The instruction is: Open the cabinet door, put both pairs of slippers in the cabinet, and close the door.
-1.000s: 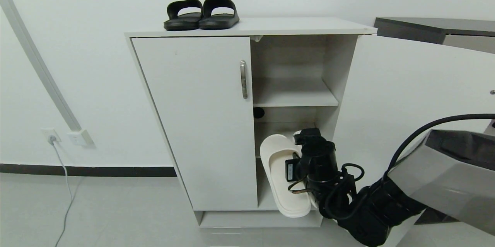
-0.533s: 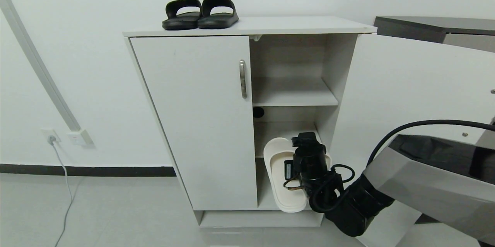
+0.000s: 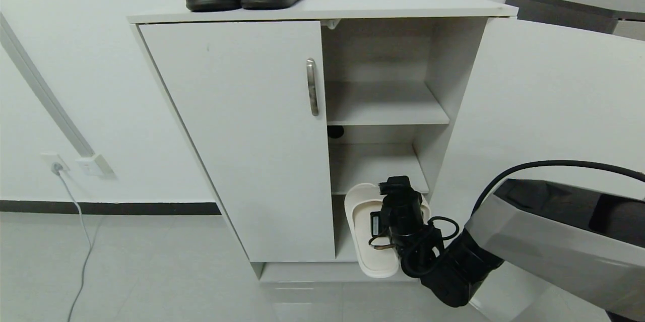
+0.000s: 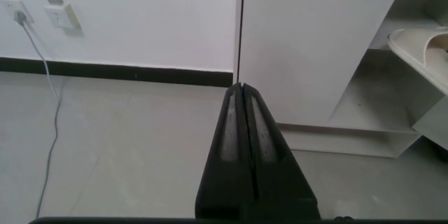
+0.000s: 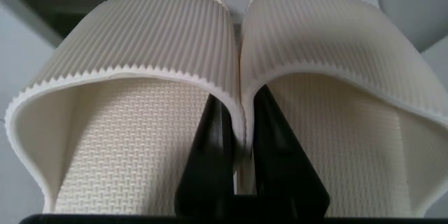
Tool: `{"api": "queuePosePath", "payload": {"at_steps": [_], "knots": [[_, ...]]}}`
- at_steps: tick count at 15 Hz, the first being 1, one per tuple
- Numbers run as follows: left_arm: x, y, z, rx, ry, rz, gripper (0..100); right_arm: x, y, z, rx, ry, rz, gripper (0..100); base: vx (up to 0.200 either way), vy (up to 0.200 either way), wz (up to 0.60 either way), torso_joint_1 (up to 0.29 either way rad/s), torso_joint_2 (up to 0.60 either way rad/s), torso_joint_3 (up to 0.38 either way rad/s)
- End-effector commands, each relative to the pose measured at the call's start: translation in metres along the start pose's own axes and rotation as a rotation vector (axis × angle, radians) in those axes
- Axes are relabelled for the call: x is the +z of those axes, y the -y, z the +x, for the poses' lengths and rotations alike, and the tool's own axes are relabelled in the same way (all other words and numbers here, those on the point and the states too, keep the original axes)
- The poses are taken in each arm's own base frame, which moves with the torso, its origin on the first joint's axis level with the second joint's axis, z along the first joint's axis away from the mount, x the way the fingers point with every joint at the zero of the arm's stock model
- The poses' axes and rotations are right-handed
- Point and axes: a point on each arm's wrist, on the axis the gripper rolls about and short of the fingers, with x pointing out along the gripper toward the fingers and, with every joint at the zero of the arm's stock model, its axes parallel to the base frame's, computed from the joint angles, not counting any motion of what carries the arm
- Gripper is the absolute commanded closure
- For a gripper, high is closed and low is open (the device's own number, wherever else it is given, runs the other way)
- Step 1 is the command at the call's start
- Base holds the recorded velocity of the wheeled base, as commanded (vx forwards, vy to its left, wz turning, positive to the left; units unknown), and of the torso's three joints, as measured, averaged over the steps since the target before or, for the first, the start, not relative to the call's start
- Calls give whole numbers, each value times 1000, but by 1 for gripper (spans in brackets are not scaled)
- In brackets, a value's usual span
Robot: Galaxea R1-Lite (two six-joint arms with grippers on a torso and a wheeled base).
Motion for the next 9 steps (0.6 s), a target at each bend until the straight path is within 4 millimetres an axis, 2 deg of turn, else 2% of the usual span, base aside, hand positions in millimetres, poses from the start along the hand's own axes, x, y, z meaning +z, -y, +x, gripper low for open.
{"api": "queuePosePath", "payload": {"at_steps": [1,4,9], "knots": [[0,0,0,2,-3,-1,100,1,-2,2,-12,10,3,100,0,0,0,-2,2,-207],[0,0,0,4,-3,-1,100,-1,-5,8,-40,62,25,100,0,0,0,2,-1,-150],[0,0,0,6,-3,-1,100,-10,2,22,-49,172,14,100,0,0,0,0,0,-10]]}}
